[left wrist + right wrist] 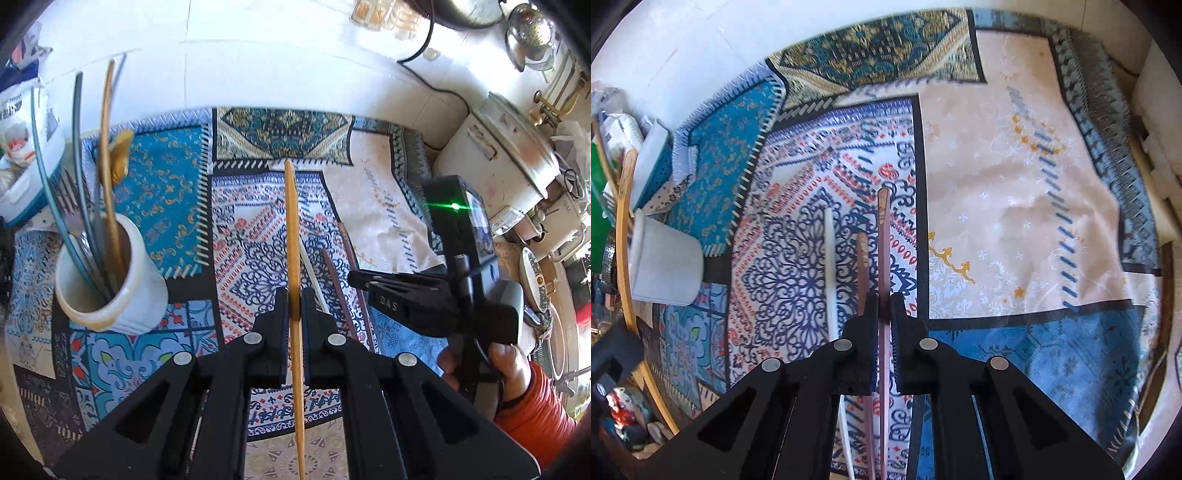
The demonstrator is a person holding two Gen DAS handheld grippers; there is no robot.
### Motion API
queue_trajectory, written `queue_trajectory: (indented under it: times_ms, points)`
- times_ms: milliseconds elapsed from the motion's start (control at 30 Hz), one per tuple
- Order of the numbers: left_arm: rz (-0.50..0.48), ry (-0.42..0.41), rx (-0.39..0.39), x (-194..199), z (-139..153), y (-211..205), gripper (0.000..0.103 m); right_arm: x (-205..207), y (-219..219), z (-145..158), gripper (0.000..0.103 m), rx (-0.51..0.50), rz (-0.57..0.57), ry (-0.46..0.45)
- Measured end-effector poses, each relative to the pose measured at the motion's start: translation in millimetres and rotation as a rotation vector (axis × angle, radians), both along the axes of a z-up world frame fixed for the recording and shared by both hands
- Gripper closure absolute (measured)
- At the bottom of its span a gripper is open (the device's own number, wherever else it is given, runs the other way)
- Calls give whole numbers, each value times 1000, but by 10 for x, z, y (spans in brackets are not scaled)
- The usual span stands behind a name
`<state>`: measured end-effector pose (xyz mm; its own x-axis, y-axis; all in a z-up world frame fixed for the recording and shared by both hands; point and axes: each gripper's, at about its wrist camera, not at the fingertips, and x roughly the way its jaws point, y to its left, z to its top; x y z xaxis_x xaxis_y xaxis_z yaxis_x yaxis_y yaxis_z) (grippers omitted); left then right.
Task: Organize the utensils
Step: 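Lift both chopsticks and lower them toward the white cup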
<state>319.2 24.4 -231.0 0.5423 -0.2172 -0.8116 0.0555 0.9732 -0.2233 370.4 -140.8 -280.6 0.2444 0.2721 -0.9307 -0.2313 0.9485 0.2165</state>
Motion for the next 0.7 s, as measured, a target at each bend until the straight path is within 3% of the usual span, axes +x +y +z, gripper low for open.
queue_trajectory:
  times_ms: [333, 700]
  points:
    - [33, -121, -7, -111, 422, 256, 98, -241, 7, 640, 97, 59, -38, -155]
    - [117, -256, -3, -160, 889, 716, 98, -435, 254, 1329, 97, 96, 26, -331]
